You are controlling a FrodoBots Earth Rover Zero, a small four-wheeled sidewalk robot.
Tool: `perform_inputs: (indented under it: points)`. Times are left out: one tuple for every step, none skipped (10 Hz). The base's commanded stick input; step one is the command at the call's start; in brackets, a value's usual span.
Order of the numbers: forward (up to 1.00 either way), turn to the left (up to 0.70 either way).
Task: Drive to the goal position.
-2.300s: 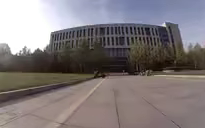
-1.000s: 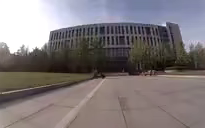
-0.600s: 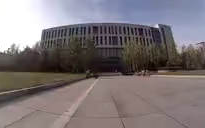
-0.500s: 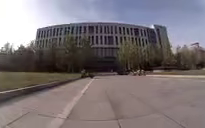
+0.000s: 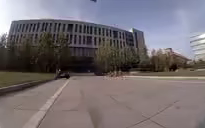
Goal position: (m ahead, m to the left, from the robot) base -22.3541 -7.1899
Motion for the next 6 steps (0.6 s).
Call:
perform_inputs:
  points:
    - [0.7, -0.35]
    - [0.7, -0.35]
    - [0.7, -0.35]
    - [0.7, -0.35]
    - [0.7, -0.35]
    - [0.7, -0.35]
